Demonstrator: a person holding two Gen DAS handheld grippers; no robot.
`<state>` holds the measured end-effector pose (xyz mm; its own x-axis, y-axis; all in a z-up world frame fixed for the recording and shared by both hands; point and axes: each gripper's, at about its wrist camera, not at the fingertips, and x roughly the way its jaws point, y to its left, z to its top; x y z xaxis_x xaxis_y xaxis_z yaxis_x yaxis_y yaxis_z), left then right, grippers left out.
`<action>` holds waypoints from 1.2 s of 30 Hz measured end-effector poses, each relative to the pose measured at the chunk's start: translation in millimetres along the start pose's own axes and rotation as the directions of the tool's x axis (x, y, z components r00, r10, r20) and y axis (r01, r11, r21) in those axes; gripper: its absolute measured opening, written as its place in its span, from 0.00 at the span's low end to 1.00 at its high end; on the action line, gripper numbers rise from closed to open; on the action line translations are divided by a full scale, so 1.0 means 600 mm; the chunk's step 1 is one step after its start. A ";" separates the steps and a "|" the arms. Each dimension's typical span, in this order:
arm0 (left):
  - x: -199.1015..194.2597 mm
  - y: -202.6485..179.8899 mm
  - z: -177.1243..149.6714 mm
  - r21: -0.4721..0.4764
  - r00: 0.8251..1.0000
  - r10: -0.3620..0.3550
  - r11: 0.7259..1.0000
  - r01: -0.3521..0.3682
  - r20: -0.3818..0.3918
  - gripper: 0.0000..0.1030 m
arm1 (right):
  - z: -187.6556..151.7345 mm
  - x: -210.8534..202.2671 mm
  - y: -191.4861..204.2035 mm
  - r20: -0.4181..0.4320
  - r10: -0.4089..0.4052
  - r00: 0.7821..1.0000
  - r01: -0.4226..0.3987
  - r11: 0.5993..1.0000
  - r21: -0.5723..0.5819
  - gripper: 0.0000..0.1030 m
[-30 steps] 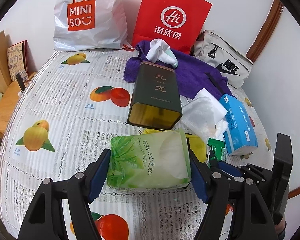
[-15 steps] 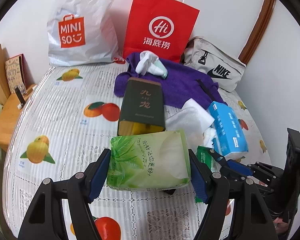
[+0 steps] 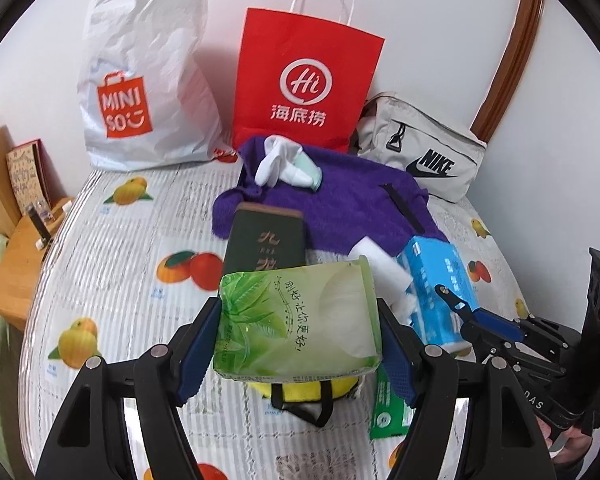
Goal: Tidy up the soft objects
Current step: 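Carry the packet in the left tool and strap in the right tool toward the purple towel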
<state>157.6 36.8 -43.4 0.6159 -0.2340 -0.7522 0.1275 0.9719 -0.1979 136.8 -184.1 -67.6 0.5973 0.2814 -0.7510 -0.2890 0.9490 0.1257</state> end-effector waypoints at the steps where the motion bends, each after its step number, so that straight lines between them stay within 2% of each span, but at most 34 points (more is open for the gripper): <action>1: 0.003 -0.004 0.006 0.006 1.000 0.002 1.000 -0.002 -0.001 0.69 | 0.004 -0.001 -0.004 0.004 -0.001 1.000 0.001 1.000 0.004 0.20; 16: 0.058 -0.052 0.085 0.062 1.000 -0.005 0.998 0.006 -0.021 0.69 | 0.075 0.012 -0.075 0.034 -0.024 0.999 0.022 0.999 0.049 0.20; 36: 0.197 -0.054 0.189 0.100 0.997 0.041 0.994 -0.033 -0.071 0.69 | 0.165 0.127 -0.171 0.022 -0.032 0.999 0.029 0.992 0.120 0.21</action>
<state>314.4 -19.6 -54.5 0.5635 -0.1957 -0.8026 0.1838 0.9769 -0.1091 286.2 -245.9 -73.8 0.6222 0.2542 -0.7405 -0.1800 0.9669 0.1807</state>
